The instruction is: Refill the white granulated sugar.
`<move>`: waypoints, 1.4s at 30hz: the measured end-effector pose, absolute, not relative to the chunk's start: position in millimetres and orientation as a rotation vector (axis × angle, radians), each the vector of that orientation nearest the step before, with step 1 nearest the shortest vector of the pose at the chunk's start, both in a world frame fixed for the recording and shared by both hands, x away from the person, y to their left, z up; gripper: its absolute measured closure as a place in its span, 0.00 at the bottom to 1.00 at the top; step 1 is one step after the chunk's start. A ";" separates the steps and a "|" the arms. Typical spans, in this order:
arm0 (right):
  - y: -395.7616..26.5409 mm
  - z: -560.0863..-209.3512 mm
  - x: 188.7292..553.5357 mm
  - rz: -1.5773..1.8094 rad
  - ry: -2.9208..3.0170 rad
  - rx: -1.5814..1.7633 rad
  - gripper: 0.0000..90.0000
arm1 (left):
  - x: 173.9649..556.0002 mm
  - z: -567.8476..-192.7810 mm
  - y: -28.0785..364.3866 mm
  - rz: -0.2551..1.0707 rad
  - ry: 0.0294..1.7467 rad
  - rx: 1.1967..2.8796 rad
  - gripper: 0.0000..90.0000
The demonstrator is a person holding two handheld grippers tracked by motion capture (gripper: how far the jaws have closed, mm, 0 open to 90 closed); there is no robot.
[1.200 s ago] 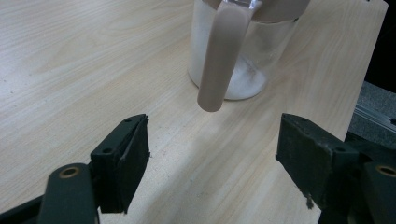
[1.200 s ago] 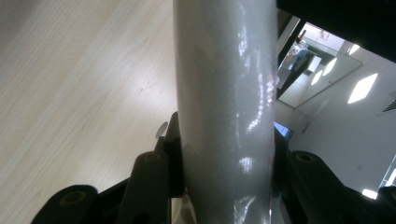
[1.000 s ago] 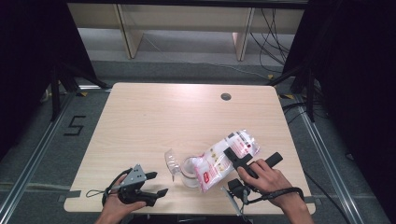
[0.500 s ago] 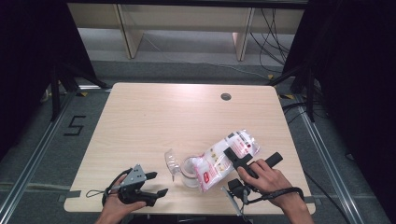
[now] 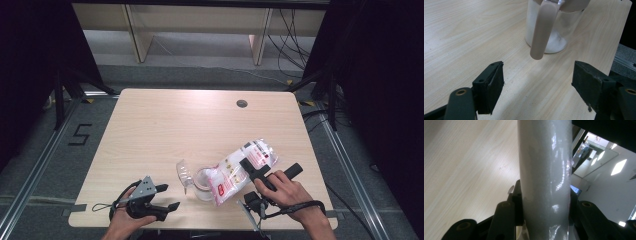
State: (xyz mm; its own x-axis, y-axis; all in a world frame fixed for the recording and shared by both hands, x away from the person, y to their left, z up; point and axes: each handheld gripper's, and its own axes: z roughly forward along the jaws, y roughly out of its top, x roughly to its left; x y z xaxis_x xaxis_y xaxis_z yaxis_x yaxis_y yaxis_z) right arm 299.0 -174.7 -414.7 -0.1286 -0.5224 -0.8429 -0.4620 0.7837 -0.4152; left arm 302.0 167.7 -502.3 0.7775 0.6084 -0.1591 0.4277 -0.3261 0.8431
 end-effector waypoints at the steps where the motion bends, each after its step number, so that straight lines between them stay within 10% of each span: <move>1: -174.6 -414.6 299.2 -0.062 1.760 -0.768 0.73 | 302.0 -502.3 167.7 0.227 0.780 1.969 0.28; 42: -174.3 -414.3 298.2 -0.070 1.751 -0.771 0.74 | 302.0 -502.4 167.6 0.224 0.780 1.969 0.28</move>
State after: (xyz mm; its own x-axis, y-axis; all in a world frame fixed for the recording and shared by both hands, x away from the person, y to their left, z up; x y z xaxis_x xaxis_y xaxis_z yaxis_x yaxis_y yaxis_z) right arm 298.2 -174.3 -414.3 -0.1205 -0.5267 -0.8415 -0.4580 0.7815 -0.4236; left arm 302.0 167.6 -502.4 0.7778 0.6075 -0.1615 0.4290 -0.3253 0.8427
